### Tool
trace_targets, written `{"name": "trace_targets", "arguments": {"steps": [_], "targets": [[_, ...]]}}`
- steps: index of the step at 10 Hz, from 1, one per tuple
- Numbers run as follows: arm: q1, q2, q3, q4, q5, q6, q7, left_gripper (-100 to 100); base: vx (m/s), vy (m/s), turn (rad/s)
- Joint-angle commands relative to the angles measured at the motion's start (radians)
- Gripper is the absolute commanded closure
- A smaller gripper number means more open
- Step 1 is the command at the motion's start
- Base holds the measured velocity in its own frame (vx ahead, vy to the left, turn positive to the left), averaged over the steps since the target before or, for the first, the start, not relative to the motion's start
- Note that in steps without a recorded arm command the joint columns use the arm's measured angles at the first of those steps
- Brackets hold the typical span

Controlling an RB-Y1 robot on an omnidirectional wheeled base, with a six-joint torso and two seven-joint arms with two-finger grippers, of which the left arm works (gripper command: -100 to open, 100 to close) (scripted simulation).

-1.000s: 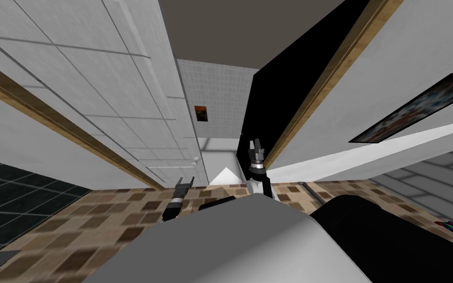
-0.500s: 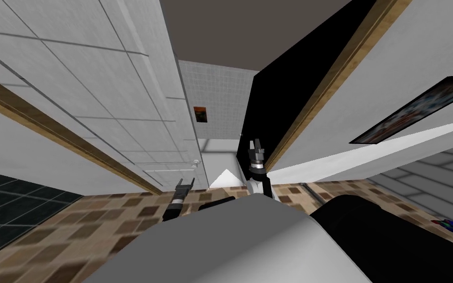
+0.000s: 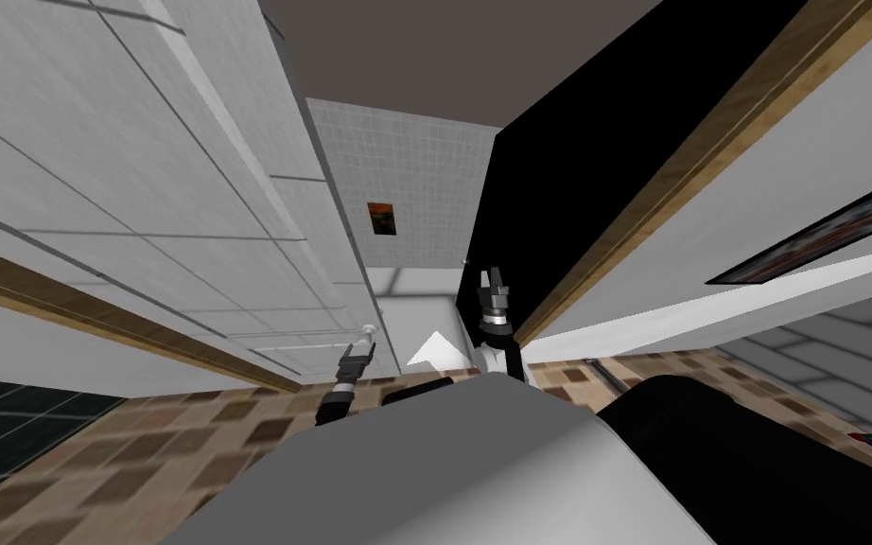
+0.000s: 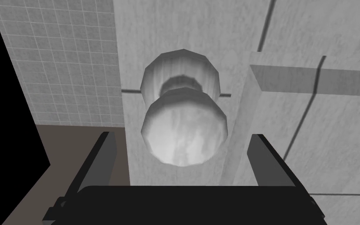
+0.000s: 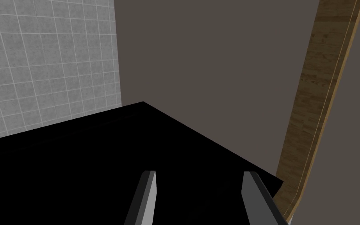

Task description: Push the door open

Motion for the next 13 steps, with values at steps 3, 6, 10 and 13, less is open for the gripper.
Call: {"name": "trace_targets", "arguments": {"steps": [3, 6, 10, 13], "targets": [[-0.003, -0.004, 0.002, 0.006, 0.001, -0.002, -0.004, 100, 0.101, -0.002, -0.009], [-0.003, -0.004, 0.002, 0.006, 0.001, -0.002, -0.004, 100, -0.016, 0.0, -0.01], [-0.014, -0.003, 0.003, 0.011, 0.016, 0.0, 0.051, 100, 0.012, -0.001, -0.008], [-0.023, -0.002, 0.005, 0.02, 0.039, -0.002, 0.128, 100, 0.02, -0.002, -0.008]]}}
